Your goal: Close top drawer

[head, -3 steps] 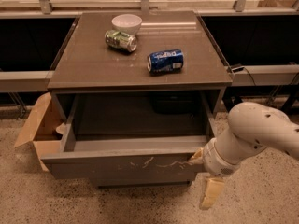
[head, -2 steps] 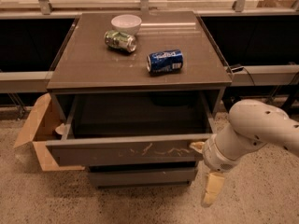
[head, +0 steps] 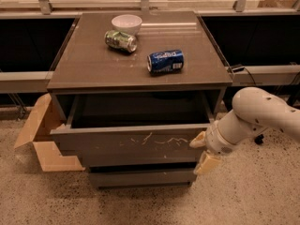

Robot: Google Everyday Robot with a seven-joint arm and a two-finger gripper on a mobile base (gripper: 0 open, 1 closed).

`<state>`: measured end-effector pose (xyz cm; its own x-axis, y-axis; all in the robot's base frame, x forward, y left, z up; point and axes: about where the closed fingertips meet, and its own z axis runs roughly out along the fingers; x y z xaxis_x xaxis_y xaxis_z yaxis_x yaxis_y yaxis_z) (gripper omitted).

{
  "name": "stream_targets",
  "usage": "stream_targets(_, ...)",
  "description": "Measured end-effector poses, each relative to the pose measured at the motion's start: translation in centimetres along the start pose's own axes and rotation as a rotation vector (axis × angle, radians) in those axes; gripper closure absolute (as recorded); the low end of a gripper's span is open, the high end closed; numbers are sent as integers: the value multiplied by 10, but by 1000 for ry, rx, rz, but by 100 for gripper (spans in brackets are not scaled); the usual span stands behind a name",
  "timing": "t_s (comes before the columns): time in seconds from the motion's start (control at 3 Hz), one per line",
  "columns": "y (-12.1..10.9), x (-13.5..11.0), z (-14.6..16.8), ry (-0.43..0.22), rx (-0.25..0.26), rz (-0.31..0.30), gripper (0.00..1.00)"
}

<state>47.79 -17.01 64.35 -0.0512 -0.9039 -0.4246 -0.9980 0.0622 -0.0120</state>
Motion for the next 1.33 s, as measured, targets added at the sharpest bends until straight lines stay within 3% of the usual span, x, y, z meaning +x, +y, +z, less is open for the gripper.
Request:
stream_targets(0.33, -30, -1, -2, -10, 30, 4, 41)
stream_targets(1.0, -69, -2, -7, -20, 72, 25, 0)
stream_targets(1.33, -85, -2, -13, -34, 93, 35, 0)
